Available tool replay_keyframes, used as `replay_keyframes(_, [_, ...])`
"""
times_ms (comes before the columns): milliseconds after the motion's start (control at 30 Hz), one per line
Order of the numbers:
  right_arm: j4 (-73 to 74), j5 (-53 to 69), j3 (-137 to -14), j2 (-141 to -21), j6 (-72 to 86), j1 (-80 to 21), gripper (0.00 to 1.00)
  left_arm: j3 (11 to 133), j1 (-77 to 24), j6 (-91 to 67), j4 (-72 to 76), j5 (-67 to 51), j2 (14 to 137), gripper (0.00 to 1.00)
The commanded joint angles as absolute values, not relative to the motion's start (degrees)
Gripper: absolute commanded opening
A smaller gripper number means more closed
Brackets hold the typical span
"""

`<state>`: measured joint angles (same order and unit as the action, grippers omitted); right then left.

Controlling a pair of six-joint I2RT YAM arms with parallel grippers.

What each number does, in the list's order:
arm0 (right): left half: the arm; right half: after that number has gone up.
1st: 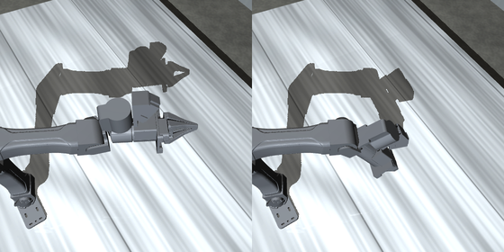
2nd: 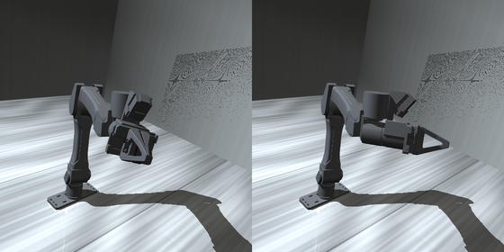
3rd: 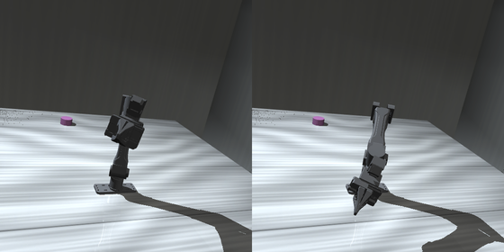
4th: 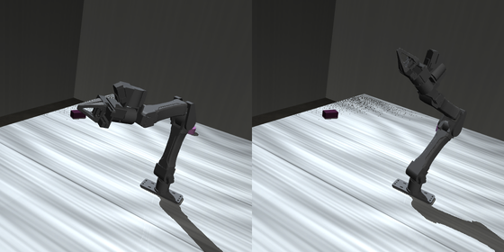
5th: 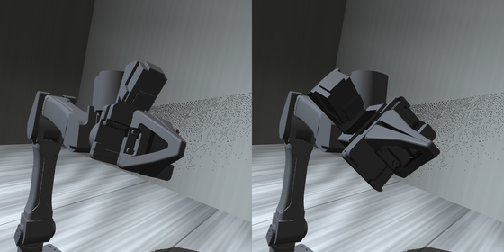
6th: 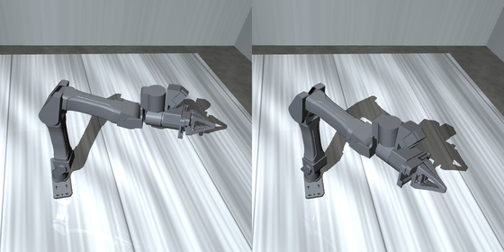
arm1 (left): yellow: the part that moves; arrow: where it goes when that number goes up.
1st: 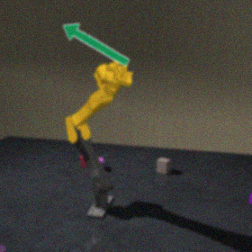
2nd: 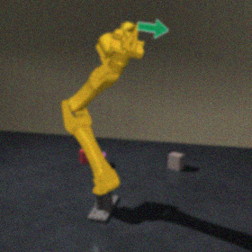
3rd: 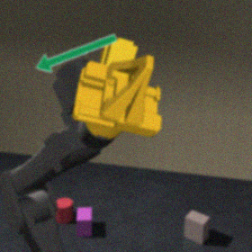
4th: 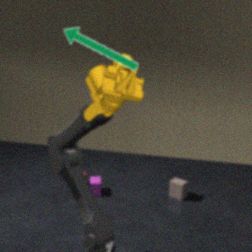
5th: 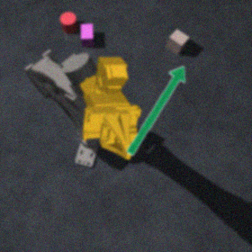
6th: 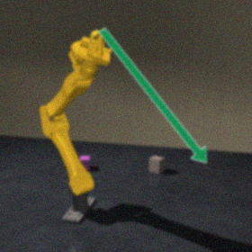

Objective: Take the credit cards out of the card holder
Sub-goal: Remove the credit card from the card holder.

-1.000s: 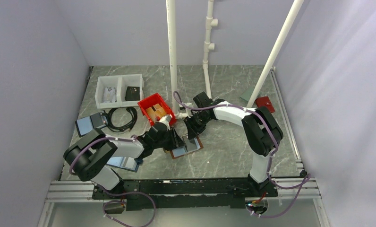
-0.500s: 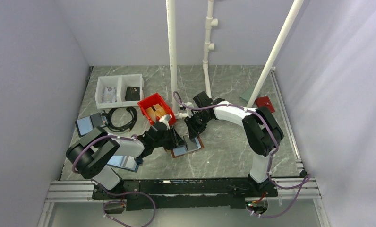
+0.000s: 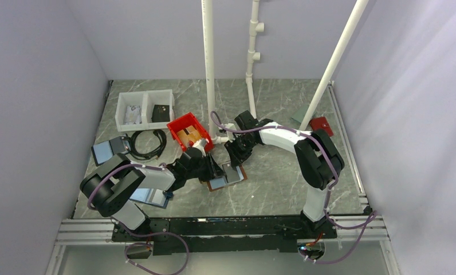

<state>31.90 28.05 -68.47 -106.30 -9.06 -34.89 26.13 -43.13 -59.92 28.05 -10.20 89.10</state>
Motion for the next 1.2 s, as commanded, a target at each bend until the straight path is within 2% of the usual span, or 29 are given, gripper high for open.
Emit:
replay_keyframes(0, [32.96,27.47,-70.13,-105.11,-9.89,-34.63,0.33,26.09,-42.86,-60.51,28.83,-9.57,89.24,0.33])
replay_keyframes(733, [32.96,40.52,-70.19,-112.79,-5.53,-34.67,0.32,24.09,-42.83,-63.48,36.28,-11.34,91.72,0.32])
replay_keyframes(1167, [33.12,52.18,-70.13,-116.57,-3.79,-34.45,0.31,22.46,-42.08,-65.65,40.15,-11.67,92.82,0.20])
